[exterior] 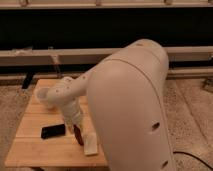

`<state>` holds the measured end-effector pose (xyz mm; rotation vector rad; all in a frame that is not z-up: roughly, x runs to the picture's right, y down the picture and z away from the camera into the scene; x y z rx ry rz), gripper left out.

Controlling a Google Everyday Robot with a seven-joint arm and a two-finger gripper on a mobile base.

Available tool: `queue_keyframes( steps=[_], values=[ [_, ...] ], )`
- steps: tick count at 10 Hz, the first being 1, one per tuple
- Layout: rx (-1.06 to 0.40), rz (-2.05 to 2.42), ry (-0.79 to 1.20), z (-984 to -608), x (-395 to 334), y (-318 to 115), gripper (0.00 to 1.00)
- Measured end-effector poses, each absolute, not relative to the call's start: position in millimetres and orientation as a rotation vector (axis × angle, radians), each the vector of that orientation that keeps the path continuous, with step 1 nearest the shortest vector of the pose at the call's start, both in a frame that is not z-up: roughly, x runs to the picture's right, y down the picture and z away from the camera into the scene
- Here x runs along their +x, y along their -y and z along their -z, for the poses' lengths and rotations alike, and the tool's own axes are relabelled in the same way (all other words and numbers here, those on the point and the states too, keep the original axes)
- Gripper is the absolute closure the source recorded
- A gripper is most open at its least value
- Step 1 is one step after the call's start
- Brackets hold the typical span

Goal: Place the pepper on the white sponge

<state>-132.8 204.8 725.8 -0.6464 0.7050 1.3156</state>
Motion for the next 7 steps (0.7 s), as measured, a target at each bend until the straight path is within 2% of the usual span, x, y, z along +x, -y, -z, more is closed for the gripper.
queue_keyframes(
  steps=[5,7],
  values=[
    [-0.72,-1.366,-0.875,-724,-82,-222,0.99],
    [-0.774,-1.352,-0.952,-736,-73,-235,0.82]
  ],
)
